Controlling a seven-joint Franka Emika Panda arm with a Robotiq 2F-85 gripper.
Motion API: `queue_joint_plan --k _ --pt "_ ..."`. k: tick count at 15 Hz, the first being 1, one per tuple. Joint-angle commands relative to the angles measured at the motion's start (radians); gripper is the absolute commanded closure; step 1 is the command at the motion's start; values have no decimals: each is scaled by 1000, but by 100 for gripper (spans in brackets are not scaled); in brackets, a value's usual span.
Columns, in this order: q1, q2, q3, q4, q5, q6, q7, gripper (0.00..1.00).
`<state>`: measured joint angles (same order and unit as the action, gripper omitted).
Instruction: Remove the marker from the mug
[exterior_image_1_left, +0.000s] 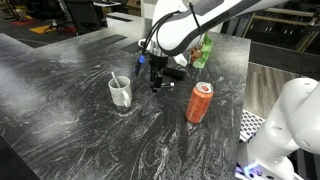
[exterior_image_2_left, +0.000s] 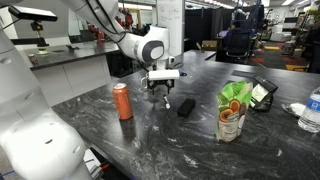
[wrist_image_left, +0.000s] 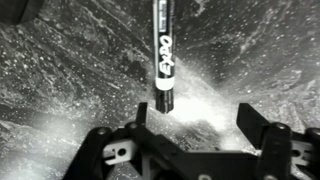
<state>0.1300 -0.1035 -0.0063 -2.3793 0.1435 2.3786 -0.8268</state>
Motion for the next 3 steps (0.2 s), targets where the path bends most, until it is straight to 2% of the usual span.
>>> queue_joint_plan --k 1,3 --pt "-17 -22 22 80 -66 -224 90 0" --pt "-13 -32 29 123 -100 -325 132 0"
